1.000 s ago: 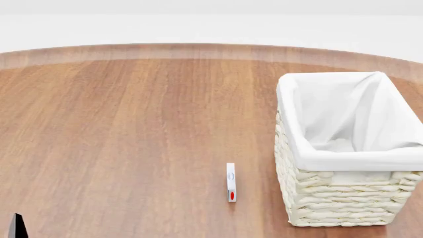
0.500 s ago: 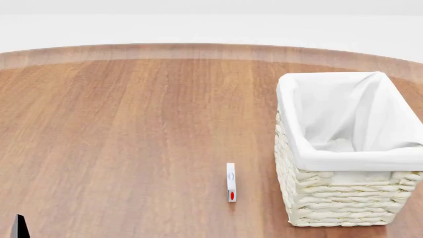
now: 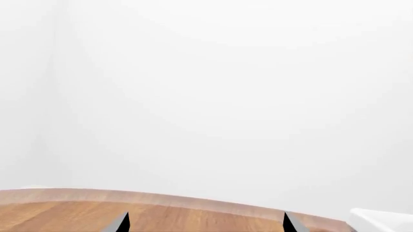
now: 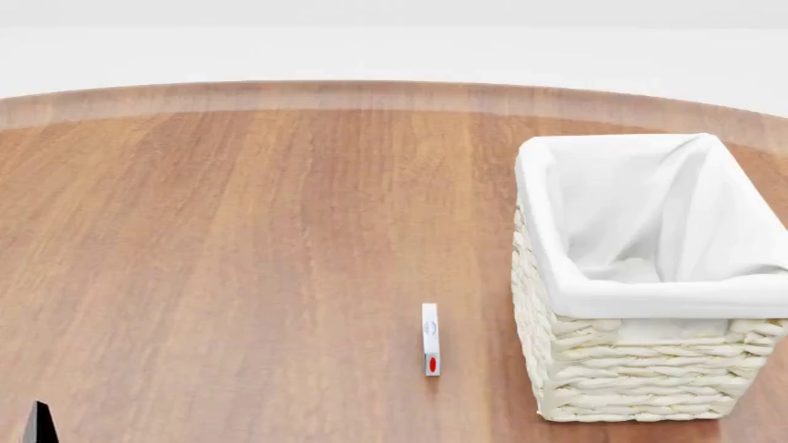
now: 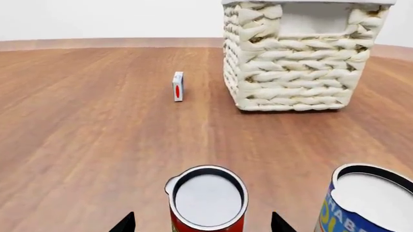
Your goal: Pick up the tomato sauce, and put it in the basket.
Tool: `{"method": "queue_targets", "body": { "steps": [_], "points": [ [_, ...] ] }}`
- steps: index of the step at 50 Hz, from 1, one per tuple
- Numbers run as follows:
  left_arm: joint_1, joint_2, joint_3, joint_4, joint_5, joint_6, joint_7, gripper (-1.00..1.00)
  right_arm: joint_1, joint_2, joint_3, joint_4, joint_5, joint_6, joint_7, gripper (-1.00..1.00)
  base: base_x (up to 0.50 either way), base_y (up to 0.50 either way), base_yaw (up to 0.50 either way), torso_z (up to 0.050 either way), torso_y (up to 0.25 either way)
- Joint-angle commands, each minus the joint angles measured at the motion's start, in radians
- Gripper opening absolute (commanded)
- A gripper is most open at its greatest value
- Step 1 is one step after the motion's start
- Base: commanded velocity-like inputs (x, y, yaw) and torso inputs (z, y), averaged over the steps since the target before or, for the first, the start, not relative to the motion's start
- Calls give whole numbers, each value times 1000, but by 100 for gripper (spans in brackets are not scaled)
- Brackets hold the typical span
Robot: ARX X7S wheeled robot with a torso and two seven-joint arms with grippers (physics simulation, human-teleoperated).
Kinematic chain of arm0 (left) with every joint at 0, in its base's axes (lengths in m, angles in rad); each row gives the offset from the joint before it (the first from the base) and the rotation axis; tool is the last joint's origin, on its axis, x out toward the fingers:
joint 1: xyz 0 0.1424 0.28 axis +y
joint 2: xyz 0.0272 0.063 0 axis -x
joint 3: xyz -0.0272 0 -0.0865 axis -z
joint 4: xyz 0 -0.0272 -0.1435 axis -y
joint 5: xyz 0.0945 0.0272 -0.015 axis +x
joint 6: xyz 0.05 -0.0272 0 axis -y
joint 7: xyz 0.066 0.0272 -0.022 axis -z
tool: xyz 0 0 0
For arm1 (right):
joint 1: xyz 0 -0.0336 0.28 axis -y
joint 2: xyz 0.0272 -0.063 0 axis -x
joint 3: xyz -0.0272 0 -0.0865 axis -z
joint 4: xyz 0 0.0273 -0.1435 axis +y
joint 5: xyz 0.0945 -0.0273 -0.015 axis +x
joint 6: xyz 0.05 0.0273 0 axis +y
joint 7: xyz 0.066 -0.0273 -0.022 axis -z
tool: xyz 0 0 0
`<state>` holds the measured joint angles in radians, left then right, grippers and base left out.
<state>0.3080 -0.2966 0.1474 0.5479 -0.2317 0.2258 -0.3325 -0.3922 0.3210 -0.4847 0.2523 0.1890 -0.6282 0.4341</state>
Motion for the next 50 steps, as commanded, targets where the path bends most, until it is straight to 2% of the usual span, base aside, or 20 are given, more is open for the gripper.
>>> {"method": "queue_targets", "body": {
  "steps": [1,20,32,50],
  "points": [
    [2,-6,3,6,-5,-1,-4,100,29,1,-7,-1,21,41,-11,100,0,0,0,0,0],
    [4,-13,6,6,-5,6,-12,100,64,-6,-20,27,58,76,-37,100,0,0,0,0,0],
    [8,-19,5,12,-9,11,-17,100,69,12,-33,-19,132,162,-64,100,0,0,0,0,0],
    [9,-23,10,9,-9,19,-22,100,73,24,-29,-39,243,174,-125,100,0,0,0,0,0]
  ]
}}
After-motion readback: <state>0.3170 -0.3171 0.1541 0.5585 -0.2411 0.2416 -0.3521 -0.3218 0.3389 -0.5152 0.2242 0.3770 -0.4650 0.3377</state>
